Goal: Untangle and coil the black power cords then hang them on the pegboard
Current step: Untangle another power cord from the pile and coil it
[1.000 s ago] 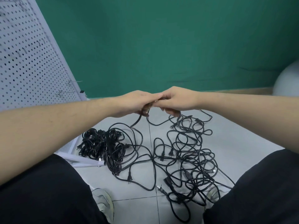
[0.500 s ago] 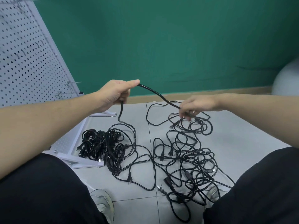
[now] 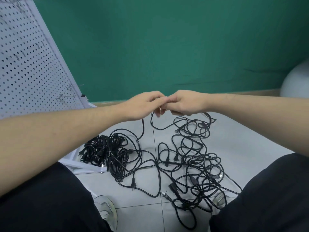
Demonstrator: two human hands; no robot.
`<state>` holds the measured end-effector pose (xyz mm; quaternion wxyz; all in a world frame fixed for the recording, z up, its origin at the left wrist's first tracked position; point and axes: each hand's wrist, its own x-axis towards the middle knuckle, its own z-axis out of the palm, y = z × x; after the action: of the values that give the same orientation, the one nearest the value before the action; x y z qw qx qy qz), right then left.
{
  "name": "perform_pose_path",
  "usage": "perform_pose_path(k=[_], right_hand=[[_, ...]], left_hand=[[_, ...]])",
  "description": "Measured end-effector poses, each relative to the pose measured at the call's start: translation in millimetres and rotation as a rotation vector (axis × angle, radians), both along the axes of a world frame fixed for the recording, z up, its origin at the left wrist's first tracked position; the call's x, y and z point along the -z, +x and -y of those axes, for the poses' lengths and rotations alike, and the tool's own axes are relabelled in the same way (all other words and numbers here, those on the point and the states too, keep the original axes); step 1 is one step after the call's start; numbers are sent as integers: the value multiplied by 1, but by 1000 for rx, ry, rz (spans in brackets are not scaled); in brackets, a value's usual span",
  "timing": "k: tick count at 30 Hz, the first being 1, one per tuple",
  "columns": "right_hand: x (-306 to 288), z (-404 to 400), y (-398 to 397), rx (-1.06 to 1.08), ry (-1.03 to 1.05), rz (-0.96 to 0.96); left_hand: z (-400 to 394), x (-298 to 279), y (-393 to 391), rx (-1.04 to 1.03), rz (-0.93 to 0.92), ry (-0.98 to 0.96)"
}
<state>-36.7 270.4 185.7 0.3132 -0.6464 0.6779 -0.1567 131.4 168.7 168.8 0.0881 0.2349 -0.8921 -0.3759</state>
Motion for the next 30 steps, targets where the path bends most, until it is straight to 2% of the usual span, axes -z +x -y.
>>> perform_pose_path(k=[2,4,9,11,13,16,20,22,24,27,30], right_hand=[[-1,0,1,-7,11,17],[0,0,-3,-7,27,-30],[17,-8,-34,-34,170,-253],[25,-14,-49,-22,252,-252],[26,-21,-61,47,276,-161],[23,-26,-77,141,199,59],[16,-22,-77,232,60,213],[11,-17,-65,233,-8,219],[5,-11,-46,195,-52,189],[-4,-5,-16,92,-71,177],[-8,1,6,21,-83,171]], left_hand=[[-10,-7,-7,-26,122,-87],[-11,-12,-9,-116,146,-147],[-4,-20,1,-162,-153,89],[-1,-22,4,-199,-229,122],[4,-23,8,-234,-243,102],[18,-19,19,-222,-129,55],[42,2,36,-146,306,-122],[48,15,41,-84,405,-90],[43,18,40,-82,352,17],[26,7,23,-158,104,239],[7,-7,4,-126,-7,301]])
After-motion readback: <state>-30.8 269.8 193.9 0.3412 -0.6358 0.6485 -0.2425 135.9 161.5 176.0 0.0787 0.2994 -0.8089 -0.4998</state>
